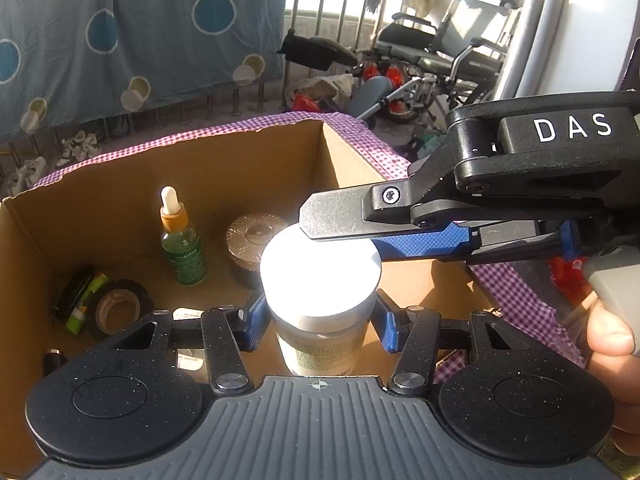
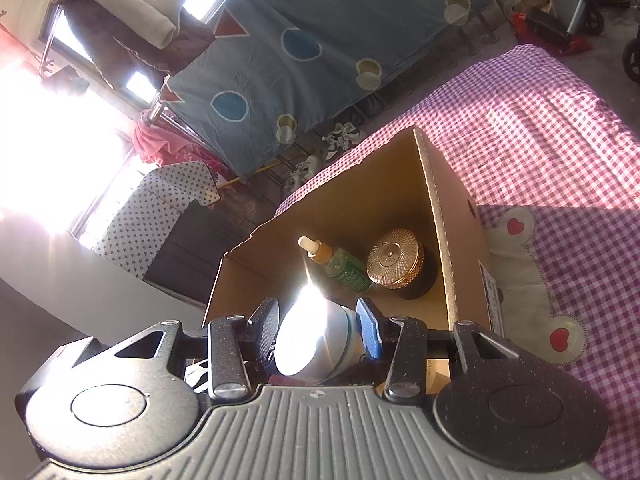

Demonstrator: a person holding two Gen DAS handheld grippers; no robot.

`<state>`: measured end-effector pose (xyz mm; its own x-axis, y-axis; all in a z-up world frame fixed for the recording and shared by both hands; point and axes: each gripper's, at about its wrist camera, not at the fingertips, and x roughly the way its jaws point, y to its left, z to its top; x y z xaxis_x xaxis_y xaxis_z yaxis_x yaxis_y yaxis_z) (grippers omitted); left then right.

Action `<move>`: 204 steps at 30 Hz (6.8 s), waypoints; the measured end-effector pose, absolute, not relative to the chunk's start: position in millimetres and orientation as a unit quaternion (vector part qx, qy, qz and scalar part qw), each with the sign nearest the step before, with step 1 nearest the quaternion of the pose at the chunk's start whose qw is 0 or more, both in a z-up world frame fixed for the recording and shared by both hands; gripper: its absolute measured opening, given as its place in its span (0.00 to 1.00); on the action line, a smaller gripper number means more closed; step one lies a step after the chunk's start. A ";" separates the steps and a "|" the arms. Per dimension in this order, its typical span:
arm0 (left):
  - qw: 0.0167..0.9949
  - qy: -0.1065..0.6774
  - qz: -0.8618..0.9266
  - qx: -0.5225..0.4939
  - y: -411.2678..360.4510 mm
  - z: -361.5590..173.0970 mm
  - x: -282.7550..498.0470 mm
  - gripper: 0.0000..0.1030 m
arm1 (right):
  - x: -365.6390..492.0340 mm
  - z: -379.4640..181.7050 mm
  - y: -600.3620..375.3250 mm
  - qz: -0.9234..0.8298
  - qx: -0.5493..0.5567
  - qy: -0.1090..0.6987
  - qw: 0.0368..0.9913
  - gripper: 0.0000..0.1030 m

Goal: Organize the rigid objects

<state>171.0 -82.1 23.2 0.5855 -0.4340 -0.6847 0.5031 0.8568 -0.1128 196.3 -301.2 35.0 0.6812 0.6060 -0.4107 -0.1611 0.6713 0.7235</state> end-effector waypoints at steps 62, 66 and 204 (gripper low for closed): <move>0.949 0.310 -0.049 0.036 0.6 53.8 84.4 1.00 | 53.9 58.5 -242.8 0.061 0.103 0.268 0.956 1.00; 0.943 0.327 -0.047 0.028 5.3 53.9 90.9 1.00 | 70.6 58.3 -229.6 0.048 0.086 0.285 0.954 1.00; 0.917 0.397 0.000 0.040 20.8 58.2 109.8 0.99 | 100.5 52.5 -187.0 0.039 0.031 0.344 0.938 1.00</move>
